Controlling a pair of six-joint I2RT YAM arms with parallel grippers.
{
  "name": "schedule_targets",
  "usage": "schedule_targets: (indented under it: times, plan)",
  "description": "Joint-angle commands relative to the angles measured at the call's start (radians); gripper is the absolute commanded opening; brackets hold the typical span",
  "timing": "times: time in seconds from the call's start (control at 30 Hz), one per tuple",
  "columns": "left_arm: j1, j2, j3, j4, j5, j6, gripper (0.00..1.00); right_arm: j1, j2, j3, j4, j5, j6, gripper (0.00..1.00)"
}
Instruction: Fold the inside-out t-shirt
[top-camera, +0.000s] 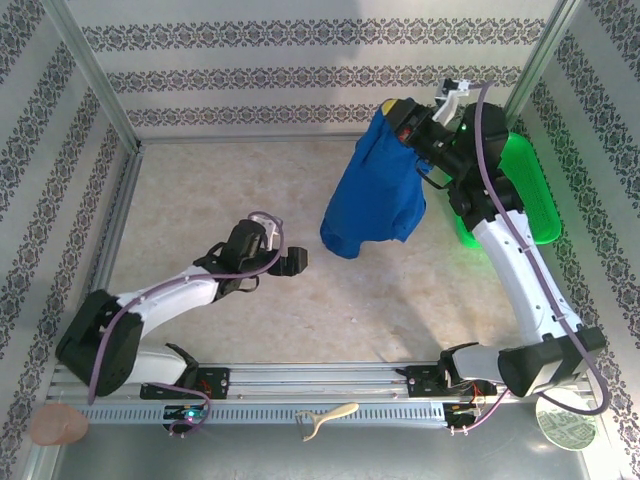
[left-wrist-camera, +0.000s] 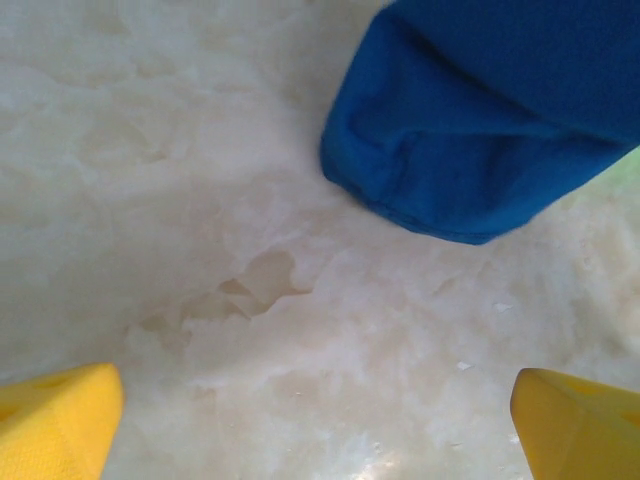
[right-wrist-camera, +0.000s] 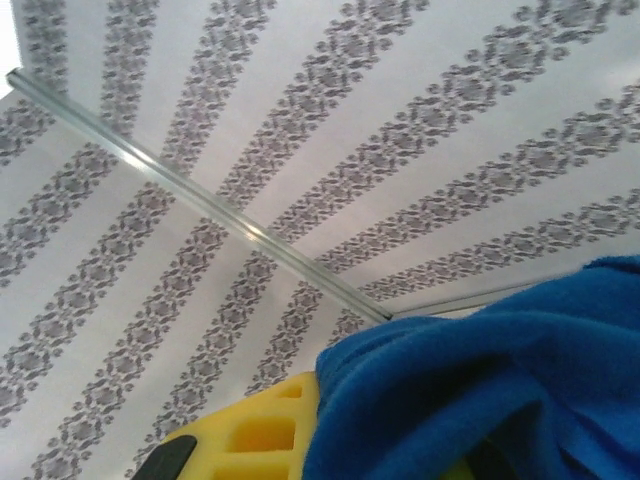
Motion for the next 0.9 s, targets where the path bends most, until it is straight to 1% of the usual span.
schedule_targets:
  times: [0.0, 0.03, 0.07, 0.13, 0.17, 0.2, 0.27, 0.3, 0.4, 0.5, 0.63, 0.77, 0.87]
  plan:
    - [-0.012, -0.133, -0.04, 0.022, -0.025, -0.05, 0.99, 0.079, 0.05, 0.031, -0.002, 0.098, -0.037, 0.0]
    - [-0.013, -0.176, -0.054, 0.007, -0.049, -0.069, 0.99, 0.11, 0.084, 0.023, -0.007, 0.126, -0.06, 0.01]
    - [-0.013, -0.222, -0.069, -0.011, -0.091, -0.098, 0.99, 0.144, 0.122, 0.022, -0.025, 0.161, -0.092, 0.11]
    - [-0.012, -0.305, -0.101, -0.032, -0.159, -0.127, 0.99, 0.201, 0.201, 0.015, -0.047, 0.207, -0.143, 0.24]
    - [-0.012, -0.349, -0.12, -0.023, -0.168, -0.11, 0.99, 0.228, 0.249, 0.023, -0.067, 0.217, -0.174, 0.39]
    - [-0.012, -0.385, -0.137, -0.018, -0.177, -0.101, 0.99, 0.246, 0.29, 0.046, -0.104, 0.222, -0.209, 0.49]
    - [-0.012, -0.46, -0.154, -0.047, -0.21, -0.126, 0.99, 0.271, 0.361, 0.085, -0.187, 0.228, -0.3, 0.58]
    - [-0.011, -0.484, -0.153, -0.064, -0.21, -0.132, 0.99, 0.281, 0.37, 0.091, -0.22, 0.25, -0.34, 0.61]
    - [-0.008, -0.534, -0.141, -0.108, -0.154, -0.127, 0.99, 0.293, 0.326, 0.028, -0.28, 0.333, -0.455, 0.67]
    - [-0.009, -0.54, -0.128, -0.144, -0.131, -0.139, 0.99, 0.289, 0.231, -0.118, -0.322, 0.414, -0.517, 0.66]
    - [-0.009, -0.525, -0.104, -0.229, -0.204, -0.23, 0.99, 0.269, 0.105, -0.354, -0.34, 0.46, -0.536, 0.66]
    - [-0.011, -0.507, -0.055, -0.34, -0.249, -0.306, 0.99, 0.222, 0.052, -0.549, -0.295, 0.45, -0.534, 0.66]
    - [-0.01, -0.498, -0.021, -0.391, -0.252, -0.311, 0.99, 0.176, 0.056, -0.633, -0.251, 0.417, -0.526, 0.66]
